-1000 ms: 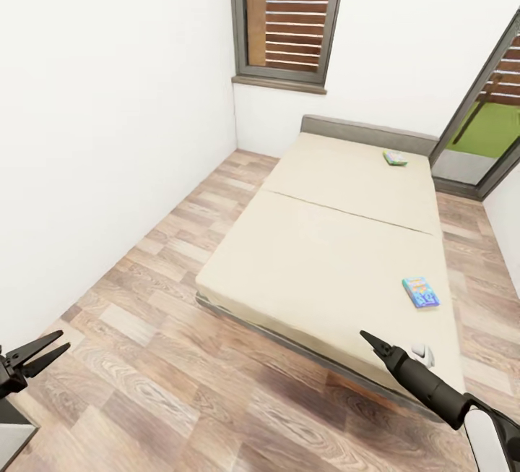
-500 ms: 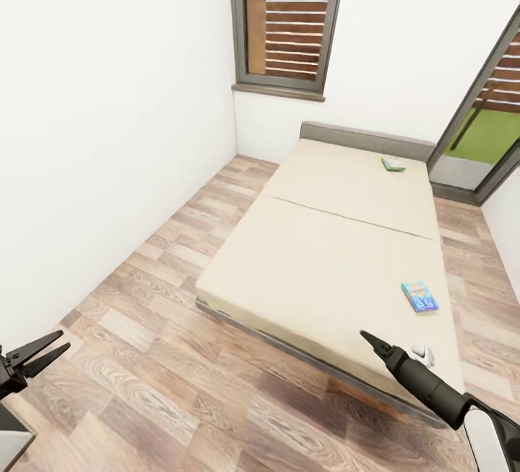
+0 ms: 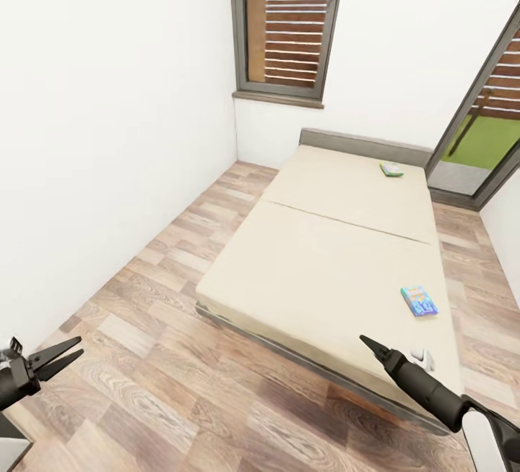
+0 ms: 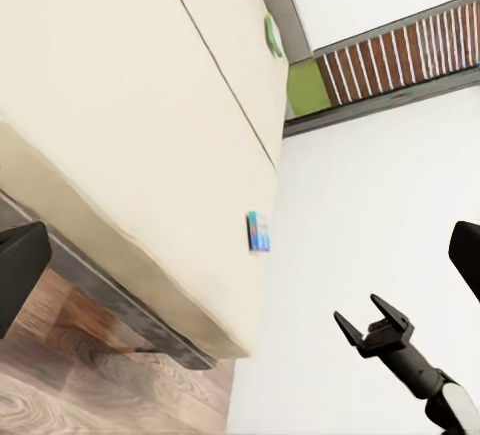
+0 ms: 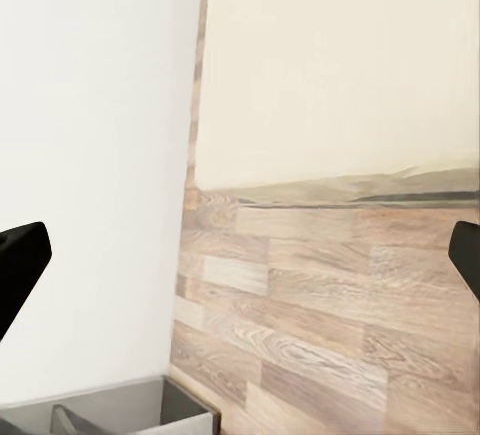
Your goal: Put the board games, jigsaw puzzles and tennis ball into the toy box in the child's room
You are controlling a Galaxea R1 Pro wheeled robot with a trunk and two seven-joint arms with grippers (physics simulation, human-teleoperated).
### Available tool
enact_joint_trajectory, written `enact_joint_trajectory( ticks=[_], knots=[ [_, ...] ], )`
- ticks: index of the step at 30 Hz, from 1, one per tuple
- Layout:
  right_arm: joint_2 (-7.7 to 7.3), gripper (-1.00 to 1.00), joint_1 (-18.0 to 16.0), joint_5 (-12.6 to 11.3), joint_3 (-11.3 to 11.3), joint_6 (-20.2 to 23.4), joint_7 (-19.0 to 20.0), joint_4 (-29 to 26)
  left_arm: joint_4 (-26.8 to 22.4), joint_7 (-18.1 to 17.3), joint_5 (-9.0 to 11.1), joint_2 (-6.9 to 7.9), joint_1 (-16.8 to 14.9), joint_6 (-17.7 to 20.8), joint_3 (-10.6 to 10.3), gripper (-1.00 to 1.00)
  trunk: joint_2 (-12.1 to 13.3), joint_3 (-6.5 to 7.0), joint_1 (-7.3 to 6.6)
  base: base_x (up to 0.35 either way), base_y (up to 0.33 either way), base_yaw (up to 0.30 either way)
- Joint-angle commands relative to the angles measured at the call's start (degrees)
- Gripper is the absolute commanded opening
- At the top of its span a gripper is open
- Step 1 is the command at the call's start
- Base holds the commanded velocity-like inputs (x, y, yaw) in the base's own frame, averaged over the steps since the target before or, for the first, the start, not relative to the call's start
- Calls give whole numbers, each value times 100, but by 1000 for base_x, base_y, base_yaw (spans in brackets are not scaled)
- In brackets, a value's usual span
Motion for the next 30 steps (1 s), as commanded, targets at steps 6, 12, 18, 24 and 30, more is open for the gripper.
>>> enact_joint_trajectory(
  ticks=[6, 12, 18, 24, 30],
  knots=[
    [-4, 100, -5, 53, -25, 39, -77, 97, -2, 276, -184, 8, -30, 32, -61, 100, -10, 48, 3, 0, 0, 0],
    [10, 100, 19, 201, -13, -134, -108, 224, -14, 663, -218, 10, -53, 33, -192, 100, -10, 105, 3, 0, 0, 0],
    [34, 100, 502, 983, -16, -1315, -58, 1130, -24, 871, -225, 10, -67, 33, -387, 100, -10, 162, 3, 0, 0, 0],
    [21, 100, 650, 1226, -31, -2105, -49, 1977, -26, 943, -225, 10, -69, 33, -429, 100, -10, 219, 3, 0, 0, 0],
    [33, 100, 676, 1281, -56, -2486, -91, 2642, -33, 964, -225, 10, -71, 31, -469, 100, -10, 276, 3, 0, 0, 0]
  ],
)
